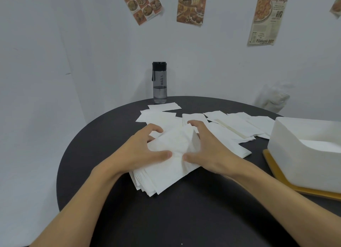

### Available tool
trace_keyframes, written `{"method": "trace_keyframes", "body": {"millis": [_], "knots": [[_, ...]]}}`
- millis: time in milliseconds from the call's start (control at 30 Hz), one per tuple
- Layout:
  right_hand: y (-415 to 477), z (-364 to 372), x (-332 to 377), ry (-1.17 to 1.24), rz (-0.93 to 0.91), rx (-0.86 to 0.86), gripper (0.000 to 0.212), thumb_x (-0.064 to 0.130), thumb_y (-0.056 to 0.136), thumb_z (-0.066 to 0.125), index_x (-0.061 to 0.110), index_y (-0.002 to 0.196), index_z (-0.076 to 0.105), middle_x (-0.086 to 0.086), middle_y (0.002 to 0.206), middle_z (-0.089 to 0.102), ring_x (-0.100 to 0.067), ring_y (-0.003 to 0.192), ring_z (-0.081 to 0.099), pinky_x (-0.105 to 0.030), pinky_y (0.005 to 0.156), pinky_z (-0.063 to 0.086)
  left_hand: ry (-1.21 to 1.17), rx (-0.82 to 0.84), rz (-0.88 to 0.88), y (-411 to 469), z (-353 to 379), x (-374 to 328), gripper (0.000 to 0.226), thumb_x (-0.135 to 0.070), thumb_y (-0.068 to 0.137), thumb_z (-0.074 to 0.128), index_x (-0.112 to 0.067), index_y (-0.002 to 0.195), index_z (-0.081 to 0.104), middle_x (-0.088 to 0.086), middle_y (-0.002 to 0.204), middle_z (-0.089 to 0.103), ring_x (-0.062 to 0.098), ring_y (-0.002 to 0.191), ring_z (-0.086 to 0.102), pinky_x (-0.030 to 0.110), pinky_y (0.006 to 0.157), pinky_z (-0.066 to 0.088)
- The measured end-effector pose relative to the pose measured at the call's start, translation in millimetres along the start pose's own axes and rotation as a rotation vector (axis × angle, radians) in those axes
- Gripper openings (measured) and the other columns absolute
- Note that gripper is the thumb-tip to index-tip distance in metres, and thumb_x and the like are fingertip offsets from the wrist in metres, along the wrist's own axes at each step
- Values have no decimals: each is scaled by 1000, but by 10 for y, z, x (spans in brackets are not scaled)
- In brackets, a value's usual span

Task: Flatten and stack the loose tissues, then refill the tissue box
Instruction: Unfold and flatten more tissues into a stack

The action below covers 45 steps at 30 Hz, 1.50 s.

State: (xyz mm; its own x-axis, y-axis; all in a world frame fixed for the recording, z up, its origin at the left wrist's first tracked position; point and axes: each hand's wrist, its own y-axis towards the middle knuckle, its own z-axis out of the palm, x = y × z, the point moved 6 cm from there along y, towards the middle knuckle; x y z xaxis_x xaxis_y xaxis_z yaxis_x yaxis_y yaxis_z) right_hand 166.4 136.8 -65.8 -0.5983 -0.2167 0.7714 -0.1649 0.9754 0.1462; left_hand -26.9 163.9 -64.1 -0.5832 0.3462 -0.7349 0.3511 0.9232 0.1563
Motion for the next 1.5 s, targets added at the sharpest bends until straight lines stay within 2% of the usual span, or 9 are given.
{"method": "trace_keyframes", "body": {"millis": [100,200,267,333,500,767,1200,1367,1500], "knots": [[-10,-131,68,65,-31,-109,85,14,79,76,38,143,27,2,123,50,-13,113,53,-26,90,48,-132,-43,6,-14,-7,-68,59,-34,77,85,-41,122,48,-7,109,71,6,92,71,26,76,57],[-10,-313,44,470,14,-315,83,12,79,81,28,144,32,-1,123,58,-16,109,64,-32,93,53,-304,-195,71,-35,-71,-175,66,-21,79,85,-34,130,46,-6,100,77,9,89,73,32,78,59],[30,-250,-11,890,56,-240,90,11,78,83,19,149,28,-11,128,63,-24,112,67,-42,102,50,-395,-297,139,-60,-107,-249,68,-16,81,83,-28,136,46,-9,108,75,8,97,72,33,82,60],[39,-87,23,1021,82,-78,93,15,77,85,10,150,28,-14,129,65,-30,115,67,-47,105,47,-482,-348,182,-79,-111,-282,65,-13,83,81,-21,138,48,-7,119,71,10,106,70,35,84,61],[-16,54,213,724,-28,-58,32,8,96,61,14,128,61,-1,119,72,-21,111,69,-44,98,54,-527,-391,214,-91,-25,-320,40,-15,89,75,-26,121,54,-7,120,68,10,108,69,39,88,60],[-32,-7,201,617,-65,-194,35,18,96,63,24,128,49,7,123,66,-8,108,67,-31,89,57,-578,-399,296,-124,66,-430,57,-27,88,69,-22,137,40,-13,128,58,1,116,62,20,85,55],[-63,-63,400,514,-166,-278,30,7,101,49,23,126,42,9,118,60,8,98,62,-13,78,52,-458,-441,352,-136,158,-525,52,0,100,54,-21,144,33,-45,107,57,-12,109,59,9,83,50],[-59,-142,392,559,-197,-288,39,5,99,54,22,132,42,8,123,60,7,104,61,-13,82,51,-532,-451,363,-132,113,-520,63,-9,99,61,-16,152,27,-13,130,57,3,118,61,21,88,55],[-63,-91,411,575,-203,-256,47,4,98,54,21,139,39,12,125,58,8,107,60,-13,83,51,-562,-394,372,-134,157,-557,55,-4,98,60,-20,143,34,-30,117,62,-3,114,61,15,86,52]]}}
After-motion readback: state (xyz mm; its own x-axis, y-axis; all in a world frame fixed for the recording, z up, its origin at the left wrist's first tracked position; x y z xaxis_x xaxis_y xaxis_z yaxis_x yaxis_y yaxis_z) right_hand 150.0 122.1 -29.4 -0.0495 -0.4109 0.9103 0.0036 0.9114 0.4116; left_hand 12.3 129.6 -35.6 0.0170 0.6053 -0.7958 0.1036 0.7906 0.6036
